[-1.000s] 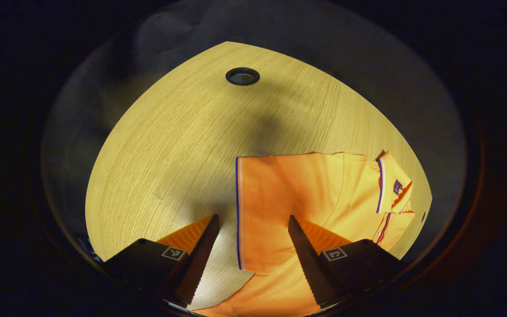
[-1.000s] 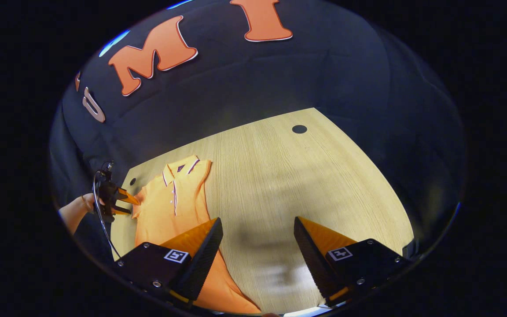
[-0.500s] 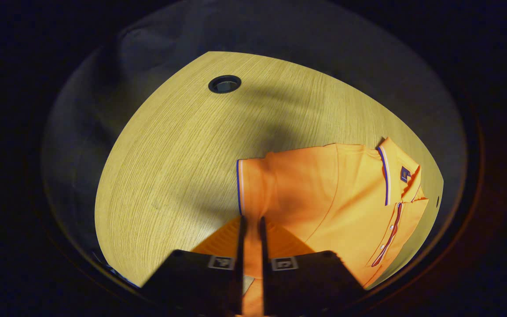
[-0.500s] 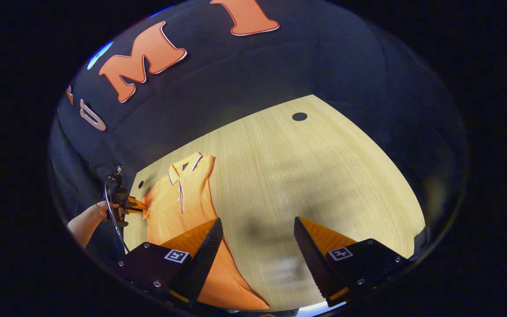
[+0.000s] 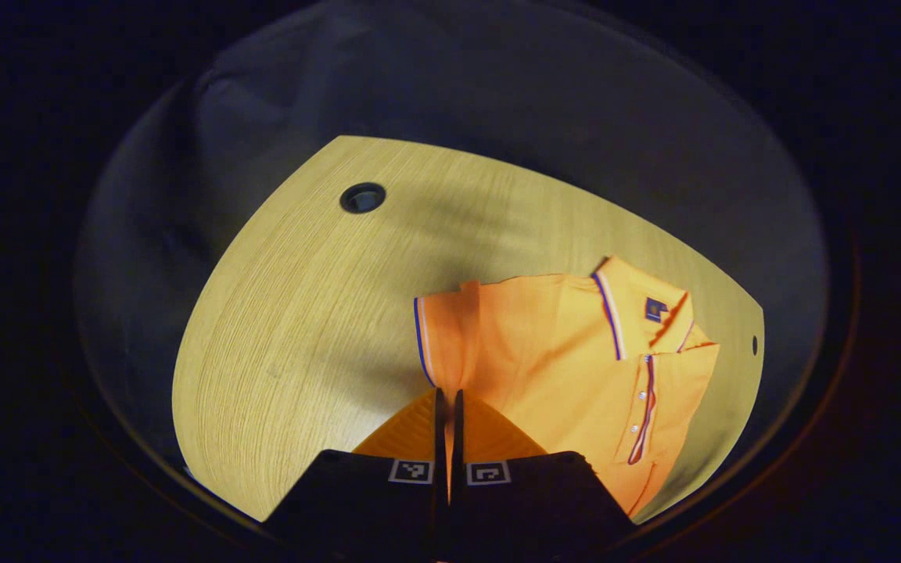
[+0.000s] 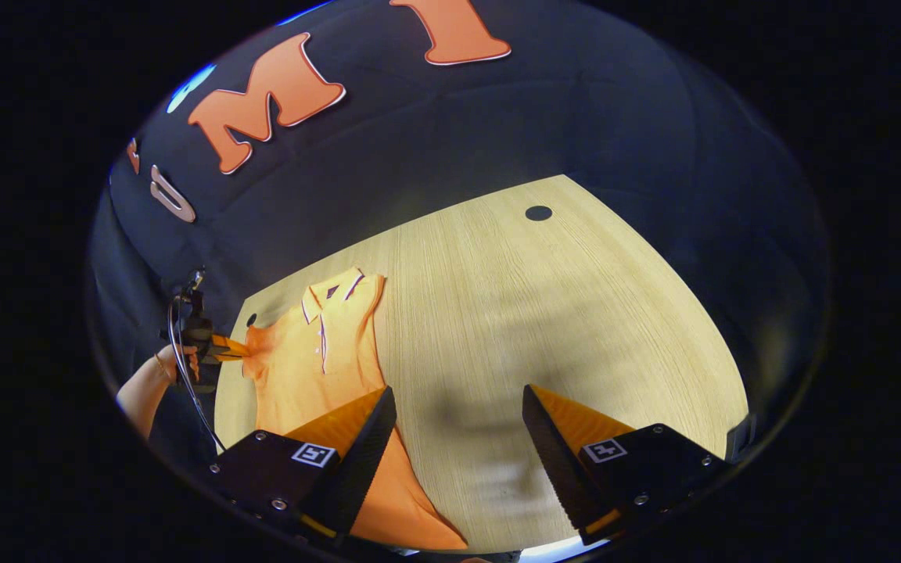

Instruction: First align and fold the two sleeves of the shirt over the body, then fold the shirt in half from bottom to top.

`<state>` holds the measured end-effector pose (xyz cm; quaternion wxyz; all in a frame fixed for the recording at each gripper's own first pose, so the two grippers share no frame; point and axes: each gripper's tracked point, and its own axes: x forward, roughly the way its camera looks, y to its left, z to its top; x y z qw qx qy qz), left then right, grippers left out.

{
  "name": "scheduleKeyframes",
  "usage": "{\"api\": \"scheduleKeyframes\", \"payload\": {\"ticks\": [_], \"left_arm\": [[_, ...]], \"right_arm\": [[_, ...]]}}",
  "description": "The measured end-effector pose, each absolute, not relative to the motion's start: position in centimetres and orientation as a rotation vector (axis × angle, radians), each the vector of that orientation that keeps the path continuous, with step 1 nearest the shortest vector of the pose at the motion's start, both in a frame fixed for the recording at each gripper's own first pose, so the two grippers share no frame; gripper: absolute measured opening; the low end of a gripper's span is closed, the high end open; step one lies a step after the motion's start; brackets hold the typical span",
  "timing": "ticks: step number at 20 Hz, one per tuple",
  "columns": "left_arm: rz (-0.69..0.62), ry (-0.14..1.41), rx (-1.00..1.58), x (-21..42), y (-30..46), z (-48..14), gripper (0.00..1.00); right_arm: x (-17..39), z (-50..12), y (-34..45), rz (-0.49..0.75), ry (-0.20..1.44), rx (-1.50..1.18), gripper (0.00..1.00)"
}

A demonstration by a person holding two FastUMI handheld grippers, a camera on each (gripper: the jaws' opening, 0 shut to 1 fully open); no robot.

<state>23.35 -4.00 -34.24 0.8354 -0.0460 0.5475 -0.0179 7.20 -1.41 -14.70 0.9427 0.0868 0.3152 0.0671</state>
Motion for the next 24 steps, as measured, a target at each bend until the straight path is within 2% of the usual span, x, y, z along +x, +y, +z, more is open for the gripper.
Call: {"api": "scheduleKeyframes", "payload": {"ticks": [4, 6, 8, 11, 18, 21, 24], "left_arm": [[-0.186, 1.173, -0.129, 21.2, -12.4, -32.2, 0.01], [-0.296, 1.197, -0.165, 19.4, -17.6, -31.9, 0.04], [-0.383, 1.206, -0.193, 17.5, -21.4, -31.6, 0.27], [-0.426, 1.182, -0.167, 16.1, -22.0, -31.0, 1.0], [-0.357, 1.092, -0.243, 12.7, -14.8, -28.1, 0.99], [-0.367, 1.033, -0.262, 9.0, -11.5, -26.7, 0.99], [-0.365, 1.036, -0.225, 3.3, -7.7, -27.0, 0.98]], "right_arm": [[7.0, -13.6, -0.9, 0.16, 0.626, 0.171, 0.99], [6.8, -13.0, -0.3, 0.172, 0.614, 0.162, 0.99], [6.4, -12.9, 0.2, 0.182, 0.61, 0.146, 0.99], [5.7, -12.9, 1.1, 0.193, 0.613, 0.115, 0.99], [4.5, -13.1, 4.1, 0.224, 0.617, 0.046, 0.99], [3.2, -14.0, 5.1, 0.211, 0.619, -0.02, 0.99], [0.2, -17.0, 6.8, 0.226, 0.708, -0.107, 0.99]]}}
